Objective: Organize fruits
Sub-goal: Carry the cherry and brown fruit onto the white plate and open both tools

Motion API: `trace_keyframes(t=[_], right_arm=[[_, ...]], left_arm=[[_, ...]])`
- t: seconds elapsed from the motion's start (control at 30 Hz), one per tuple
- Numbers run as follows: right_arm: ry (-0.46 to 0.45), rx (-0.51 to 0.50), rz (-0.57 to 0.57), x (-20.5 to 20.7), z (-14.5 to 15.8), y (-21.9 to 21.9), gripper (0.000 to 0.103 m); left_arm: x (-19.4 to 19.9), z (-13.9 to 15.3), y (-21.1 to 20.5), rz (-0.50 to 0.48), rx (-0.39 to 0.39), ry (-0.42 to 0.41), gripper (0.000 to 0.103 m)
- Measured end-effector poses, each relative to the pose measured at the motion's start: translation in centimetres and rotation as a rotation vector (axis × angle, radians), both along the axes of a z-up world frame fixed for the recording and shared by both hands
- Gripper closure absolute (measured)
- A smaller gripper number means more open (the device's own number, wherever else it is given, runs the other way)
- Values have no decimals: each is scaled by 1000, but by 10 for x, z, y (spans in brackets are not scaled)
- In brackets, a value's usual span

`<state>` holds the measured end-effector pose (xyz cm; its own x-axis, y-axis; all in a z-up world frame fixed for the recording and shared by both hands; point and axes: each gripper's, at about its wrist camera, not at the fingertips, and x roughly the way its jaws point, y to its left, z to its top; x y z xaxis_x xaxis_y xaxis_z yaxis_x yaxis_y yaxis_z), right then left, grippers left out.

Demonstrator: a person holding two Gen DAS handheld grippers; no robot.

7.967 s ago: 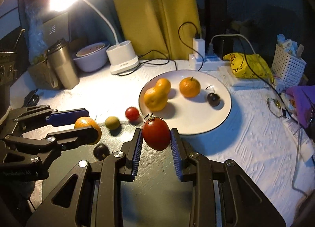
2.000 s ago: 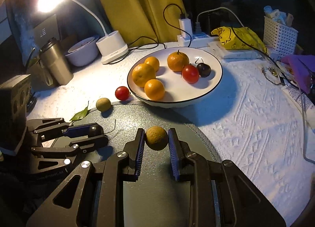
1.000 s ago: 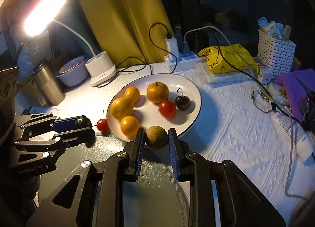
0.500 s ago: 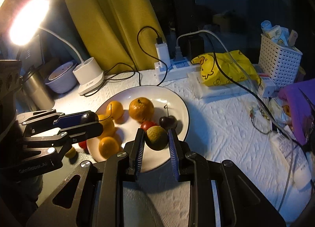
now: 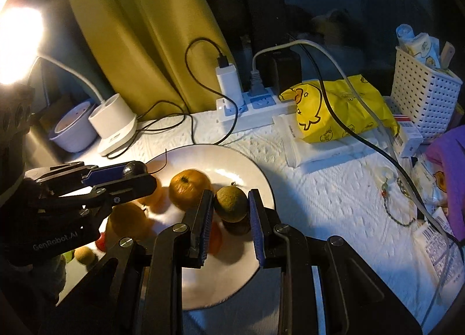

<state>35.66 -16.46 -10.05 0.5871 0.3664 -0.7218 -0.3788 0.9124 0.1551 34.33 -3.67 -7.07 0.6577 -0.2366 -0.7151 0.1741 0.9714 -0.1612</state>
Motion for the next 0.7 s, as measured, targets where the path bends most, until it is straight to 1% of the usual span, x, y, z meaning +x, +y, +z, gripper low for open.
trace_keyframes(t=[0.23, 0.33, 0.37, 0.7], right_arm=[[-4, -1, 0, 16, -6, 8, 77], [-16, -2, -4, 17, -6, 12, 77], [-15, -3, -5, 17, -6, 12, 76], [-36, -3, -24, 5, 4, 8, 75]], left_arm=[[15, -3, 6, 23, -18, 17, 73], [16, -6, 8, 26, -28, 30, 69], [16, -6, 9, 29, -31, 33, 65], [-3, 11, 15, 39, -44, -1, 64]])
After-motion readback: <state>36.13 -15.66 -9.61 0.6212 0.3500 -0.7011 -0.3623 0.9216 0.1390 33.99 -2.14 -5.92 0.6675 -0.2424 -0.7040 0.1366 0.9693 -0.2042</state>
